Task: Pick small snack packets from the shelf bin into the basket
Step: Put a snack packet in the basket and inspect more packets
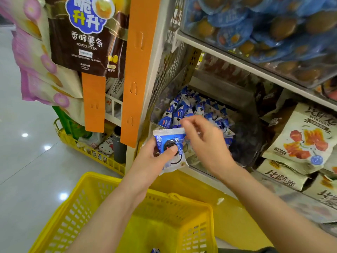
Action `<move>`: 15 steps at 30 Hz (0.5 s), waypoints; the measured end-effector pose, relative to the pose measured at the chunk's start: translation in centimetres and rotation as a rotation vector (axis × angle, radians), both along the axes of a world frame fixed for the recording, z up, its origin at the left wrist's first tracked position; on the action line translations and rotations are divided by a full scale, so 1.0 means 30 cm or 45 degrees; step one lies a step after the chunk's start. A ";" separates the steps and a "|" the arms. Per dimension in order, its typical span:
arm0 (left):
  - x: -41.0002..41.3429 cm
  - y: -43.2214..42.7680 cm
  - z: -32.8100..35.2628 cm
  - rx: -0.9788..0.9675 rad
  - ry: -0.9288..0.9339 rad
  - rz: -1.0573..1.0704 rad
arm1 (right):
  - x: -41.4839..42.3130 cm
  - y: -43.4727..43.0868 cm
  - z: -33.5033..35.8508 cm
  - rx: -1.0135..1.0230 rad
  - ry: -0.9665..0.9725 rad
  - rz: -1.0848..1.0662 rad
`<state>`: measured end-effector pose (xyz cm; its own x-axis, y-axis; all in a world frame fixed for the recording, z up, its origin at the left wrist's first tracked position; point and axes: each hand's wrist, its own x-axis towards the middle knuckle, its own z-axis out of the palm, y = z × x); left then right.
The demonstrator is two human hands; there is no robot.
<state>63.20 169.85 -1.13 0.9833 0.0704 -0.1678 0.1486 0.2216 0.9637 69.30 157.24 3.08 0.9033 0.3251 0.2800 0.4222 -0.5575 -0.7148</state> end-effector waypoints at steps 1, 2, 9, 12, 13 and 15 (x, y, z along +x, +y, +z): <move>-0.003 0.000 -0.003 0.035 -0.019 -0.006 | -0.029 0.008 -0.007 0.000 0.034 0.030; -0.005 0.001 -0.009 0.055 -0.034 -0.006 | -0.051 0.013 -0.016 0.011 0.078 0.041; -0.024 -0.003 -0.017 0.091 -0.075 0.053 | -0.091 -0.010 -0.040 0.452 0.621 0.014; -0.029 -0.007 -0.022 0.216 -0.140 0.147 | -0.112 -0.014 -0.069 0.343 0.480 0.018; -0.030 -0.009 -0.023 0.244 -0.158 0.167 | -0.118 -0.014 -0.078 0.309 0.401 0.026; -0.030 -0.009 -0.030 0.268 -0.174 0.155 | -0.129 -0.020 -0.092 0.236 0.224 0.037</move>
